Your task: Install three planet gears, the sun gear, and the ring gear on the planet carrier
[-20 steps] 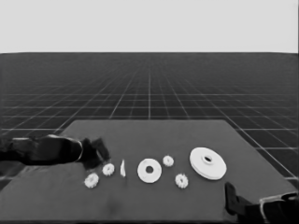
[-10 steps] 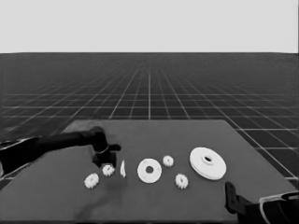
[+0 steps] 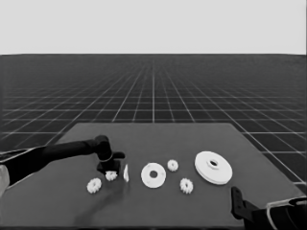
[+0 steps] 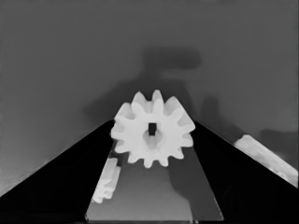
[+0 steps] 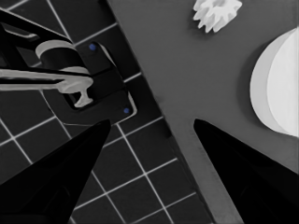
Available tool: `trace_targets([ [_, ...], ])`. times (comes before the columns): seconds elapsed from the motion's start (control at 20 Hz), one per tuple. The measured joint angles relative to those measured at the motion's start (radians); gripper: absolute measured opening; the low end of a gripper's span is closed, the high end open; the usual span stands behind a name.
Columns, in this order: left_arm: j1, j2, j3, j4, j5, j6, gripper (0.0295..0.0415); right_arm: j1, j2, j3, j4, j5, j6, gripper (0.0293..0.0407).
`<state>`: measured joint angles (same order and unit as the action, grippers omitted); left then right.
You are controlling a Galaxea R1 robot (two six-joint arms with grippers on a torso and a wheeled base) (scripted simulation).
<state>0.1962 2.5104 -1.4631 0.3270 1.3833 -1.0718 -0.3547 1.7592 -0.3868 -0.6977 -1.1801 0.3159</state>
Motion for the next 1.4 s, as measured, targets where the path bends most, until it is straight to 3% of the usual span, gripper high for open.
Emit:
trace_targets([
  [0.4, 0.0, 0.0, 0.0, 0.0, 0.0, 0.0, 0.0312, 0.0, 0.0, 0.0, 0.0, 0.0, 0.0, 0.0385],
  [0.55, -0.157, -0.05, 0.126, -0.13, 0.092, -0.053, 0.0312, 0.0, 0.0, 0.0, 0.0, 0.0, 0.0, 0.0385],
  [0.9, -0.2, -0.054, 0.136, -0.17, 0.11, -0.057, 0.0312, 0.0, 0.0, 0.0, 0.0, 0.0, 0.0, 0.0385],
  [1.0, -0.19, 0.204, 0.197, -0.139, 0.166, -0.392, 0.0312, 0.0, 0.0, 0.0, 0.0, 0.0, 0.0, 0.0385],
  [1.1, -0.185, 0.354, 0.133, -0.137, 0.179, -0.456, 0.0312, 0.0, 0.0, 0.0, 0.0, 0.0, 0.0, 0.0385],
  [1.4, -0.183, 0.425, 0.077, -0.136, 0.183, -0.471, 0.0312, 0.0, 0.0, 0.0, 0.0, 0.0, 0.0, 0.0385],
])
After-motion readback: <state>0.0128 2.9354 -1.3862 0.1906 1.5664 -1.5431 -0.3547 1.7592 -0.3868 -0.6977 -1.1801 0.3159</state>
